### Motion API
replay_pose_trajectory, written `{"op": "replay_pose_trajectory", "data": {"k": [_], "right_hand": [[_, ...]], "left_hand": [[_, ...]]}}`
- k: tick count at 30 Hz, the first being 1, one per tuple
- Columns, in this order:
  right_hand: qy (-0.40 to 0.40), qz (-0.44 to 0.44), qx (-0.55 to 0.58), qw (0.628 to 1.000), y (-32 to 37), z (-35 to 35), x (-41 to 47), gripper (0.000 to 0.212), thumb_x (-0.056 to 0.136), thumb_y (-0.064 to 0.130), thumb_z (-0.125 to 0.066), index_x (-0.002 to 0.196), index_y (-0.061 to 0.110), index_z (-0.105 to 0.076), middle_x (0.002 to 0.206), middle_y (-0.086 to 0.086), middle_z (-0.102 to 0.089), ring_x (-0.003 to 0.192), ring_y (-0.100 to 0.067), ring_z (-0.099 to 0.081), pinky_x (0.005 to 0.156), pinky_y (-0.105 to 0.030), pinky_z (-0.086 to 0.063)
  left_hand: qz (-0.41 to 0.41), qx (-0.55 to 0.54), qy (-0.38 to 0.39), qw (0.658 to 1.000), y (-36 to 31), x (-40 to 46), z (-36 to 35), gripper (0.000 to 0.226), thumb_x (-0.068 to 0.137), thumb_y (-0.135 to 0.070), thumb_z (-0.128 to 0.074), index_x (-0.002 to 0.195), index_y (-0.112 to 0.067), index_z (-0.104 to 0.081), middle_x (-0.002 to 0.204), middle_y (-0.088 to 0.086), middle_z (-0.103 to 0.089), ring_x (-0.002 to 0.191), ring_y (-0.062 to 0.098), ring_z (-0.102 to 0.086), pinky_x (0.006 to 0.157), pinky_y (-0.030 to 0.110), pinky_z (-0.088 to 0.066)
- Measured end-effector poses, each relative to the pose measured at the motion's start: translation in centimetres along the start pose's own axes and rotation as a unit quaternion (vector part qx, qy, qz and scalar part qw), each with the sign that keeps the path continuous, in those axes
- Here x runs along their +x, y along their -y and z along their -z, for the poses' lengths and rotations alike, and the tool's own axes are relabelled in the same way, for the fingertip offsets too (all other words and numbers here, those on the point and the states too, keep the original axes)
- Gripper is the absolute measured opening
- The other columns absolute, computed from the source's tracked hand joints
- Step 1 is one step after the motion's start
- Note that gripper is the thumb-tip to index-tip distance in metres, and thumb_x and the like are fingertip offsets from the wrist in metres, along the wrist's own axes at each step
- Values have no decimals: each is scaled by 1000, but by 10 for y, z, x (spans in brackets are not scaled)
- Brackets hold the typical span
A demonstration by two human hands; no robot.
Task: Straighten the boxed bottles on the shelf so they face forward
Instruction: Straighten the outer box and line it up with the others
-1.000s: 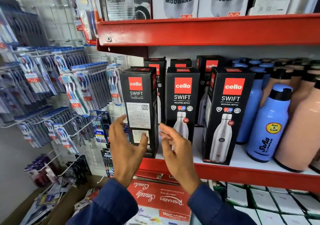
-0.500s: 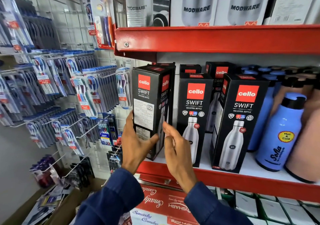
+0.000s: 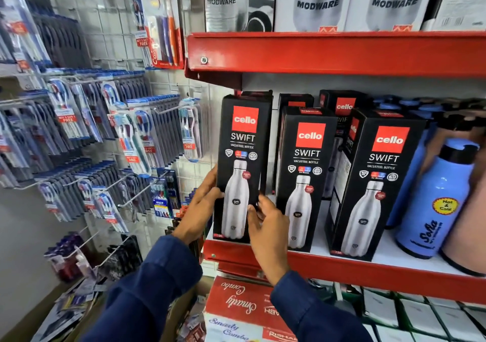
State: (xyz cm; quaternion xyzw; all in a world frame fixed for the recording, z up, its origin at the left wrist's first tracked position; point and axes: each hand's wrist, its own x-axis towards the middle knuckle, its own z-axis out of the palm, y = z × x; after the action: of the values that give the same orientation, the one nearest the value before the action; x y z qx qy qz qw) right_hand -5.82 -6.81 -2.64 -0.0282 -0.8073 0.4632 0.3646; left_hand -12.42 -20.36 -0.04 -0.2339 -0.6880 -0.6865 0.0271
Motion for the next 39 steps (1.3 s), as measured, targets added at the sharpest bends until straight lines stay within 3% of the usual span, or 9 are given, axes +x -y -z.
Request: {"op": "replay_pose_trajectory", "data": {"k": [3, 6, 11, 15, 19, 22, 27, 33, 39], "right_hand": [[-5, -3, -8, 1000, -11, -5, -2, 33, 93, 14, -60, 125, 11, -62, 93, -3, -75, 73, -2, -62, 75, -24, -60], [0, -6, 6, 1000, -18, -10, -5, 38, 93, 14, -59, 132, 14, -57, 95, 7, -68, 78, 3, -60, 78, -14, -54], [14, -5, -24, 1000, -30, -11, -9, 39, 95, 18, -56, 134, 15, -56, 93, -1, -74, 80, -8, -70, 79, -26, -60], [56, -24, -65, 996, -42, -8, -22, 41, 95, 20, -56, 135, 13, -54, 90, -10, -76, 82, -19, -73, 79, -34, -61], [90, -19, -99, 991, -45, -11, -32, 38, 95, 21, -53, 133, 16, -55, 93, -4, -76, 83, -13, -72, 78, -27, -59], [101, -18, -119, 988, -45, -10, -35, 38, 96, 21, -50, 133, 18, -53, 90, -4, -75, 79, -12, -71, 69, -23, -55], [110, -20, -132, 985, -41, -5, -31, 38, 96, 19, -51, 134, 21, -54, 81, -2, -73, 60, -4, -60, 50, -2, -35], [126, -23, -106, 986, -42, 6, -50, 41, 95, 15, -53, 136, 21, -54, 91, 2, -76, 63, -6, -66, 58, -2, -44], [111, -23, -97, 989, -34, 10, -46, 39, 93, 10, -56, 132, 13, -59, 109, -3, -75, 80, -4, -66, 62, 11, -33]], "left_hand": [[38, -4, 17, 999, 12, 1, 0, 65, 84, -8, -39, 143, -34, -46, 147, -2, -56, 136, 21, -51, 116, 50, -37], [42, 16, 9, 999, 24, -3, -1, 61, 90, -11, -38, 143, -41, -43, 147, -7, -54, 136, 20, -50, 116, 55, -36], [34, 63, -19, 997, 38, -12, 0, 51, 102, -7, -41, 146, -34, -42, 143, -7, -57, 132, 14, -54, 113, 47, -43], [22, 183, -49, 982, 57, -26, 0, 42, 93, -15, -61, 134, -22, -54, 123, -8, -70, 111, 8, -68, 101, 38, -54], [23, 250, -101, 963, 63, -37, -8, 50, 87, -17, -73, 134, -15, -57, 113, -9, -67, 108, 5, -64, 97, 25, -51], [28, 256, -112, 960, 65, -42, -8, 54, 86, -24, -74, 136, -18, -56, 121, -3, -71, 112, 10, -67, 101, 33, -55], [15, 271, -123, 955, 61, -42, -5, 52, 87, -28, -71, 137, -21, -55, 122, -1, -73, 113, 12, -69, 97, 37, -58], [18, 273, -129, 953, 59, -67, -11, 51, 89, -24, -70, 137, -18, -55, 125, -2, -71, 114, 9, -66, 99, 34, -56], [17, 285, -133, 949, 56, -65, -10, 49, 90, -21, -68, 137, -15, -54, 123, -1, -69, 109, 1, -58, 90, 9, -44]]}}
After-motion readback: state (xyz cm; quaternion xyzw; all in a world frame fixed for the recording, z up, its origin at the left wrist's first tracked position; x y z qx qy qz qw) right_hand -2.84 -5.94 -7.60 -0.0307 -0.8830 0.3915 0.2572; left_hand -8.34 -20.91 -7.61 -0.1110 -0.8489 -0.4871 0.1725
